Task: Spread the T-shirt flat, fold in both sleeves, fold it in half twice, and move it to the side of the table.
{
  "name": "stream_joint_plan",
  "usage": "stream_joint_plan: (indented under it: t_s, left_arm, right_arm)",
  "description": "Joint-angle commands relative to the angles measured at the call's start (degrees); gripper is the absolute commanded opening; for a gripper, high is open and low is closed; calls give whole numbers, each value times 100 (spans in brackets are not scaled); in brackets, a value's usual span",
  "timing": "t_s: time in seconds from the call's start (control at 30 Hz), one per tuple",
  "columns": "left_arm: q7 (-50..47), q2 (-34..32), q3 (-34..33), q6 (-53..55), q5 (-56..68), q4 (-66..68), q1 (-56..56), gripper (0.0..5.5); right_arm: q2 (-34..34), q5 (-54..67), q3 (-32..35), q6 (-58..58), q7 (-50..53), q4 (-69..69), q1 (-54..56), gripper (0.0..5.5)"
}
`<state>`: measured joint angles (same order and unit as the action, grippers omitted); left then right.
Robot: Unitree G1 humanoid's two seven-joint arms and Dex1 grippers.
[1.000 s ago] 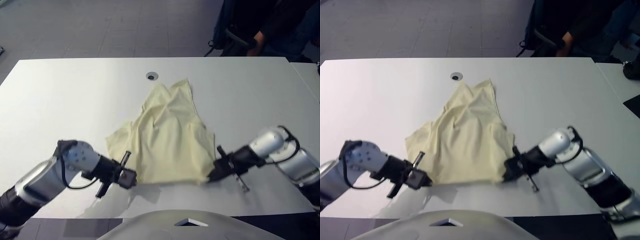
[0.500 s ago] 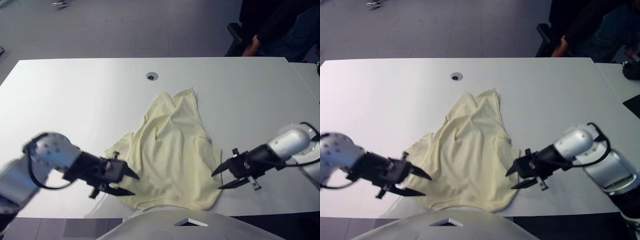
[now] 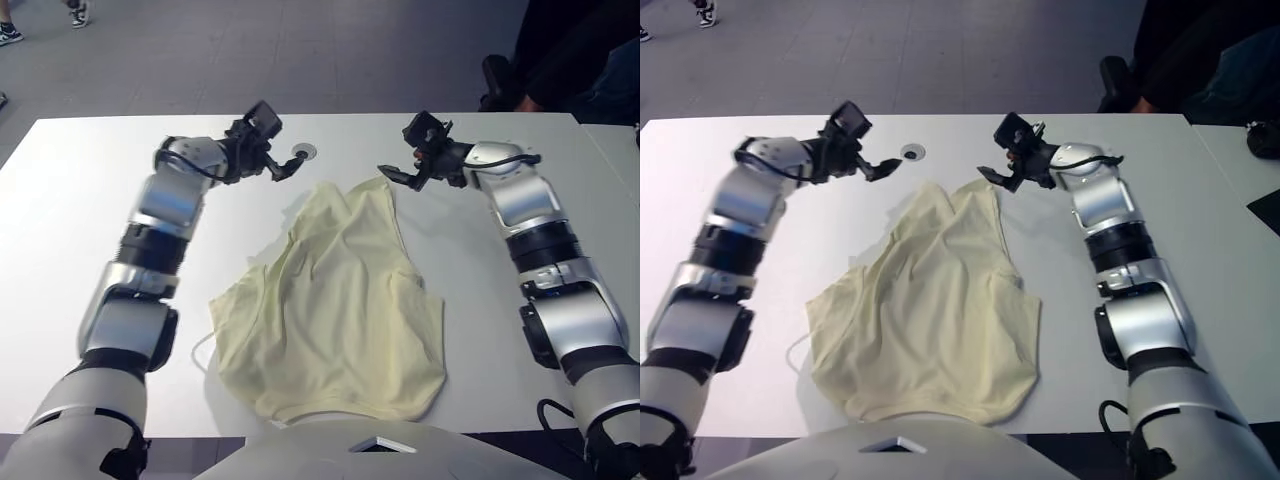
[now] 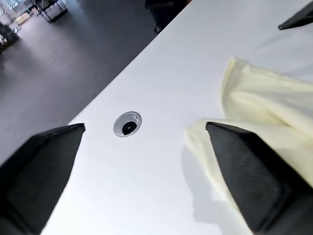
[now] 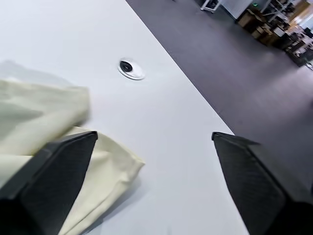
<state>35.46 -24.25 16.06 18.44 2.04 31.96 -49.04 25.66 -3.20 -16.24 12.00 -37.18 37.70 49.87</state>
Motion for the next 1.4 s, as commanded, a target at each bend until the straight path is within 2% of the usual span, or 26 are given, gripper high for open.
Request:
stream_joint_plan:
  t_s: [0.03,0.1,0.43,0.93,1.4]
  left_arm:
    - [-414,883,192,-1052,-567,2448,-904,540]
    - [-373,1025,220,-1285,-685,2929,-976,540]
    - [-836,1313,487,-1919,-1650,4099,-919,540]
    - [-1378,822,139,-1498,-1876,4239,-446,540]
    - [-2075,608,-431,-1425,-1797,4238,-644,540]
  right_arm:
    - [-711,-539,-80,-839,1009,2044,890,519]
    - [-823,-665,-66,-1032,1188,2477,979,539]
    - [-1150,-1421,-238,-1292,1823,3630,949,539]
    - [-851,-1945,-210,-1034,2549,3891,880,539]
    - [-673,-1496,632,-1391,3512,3733,1323,539]
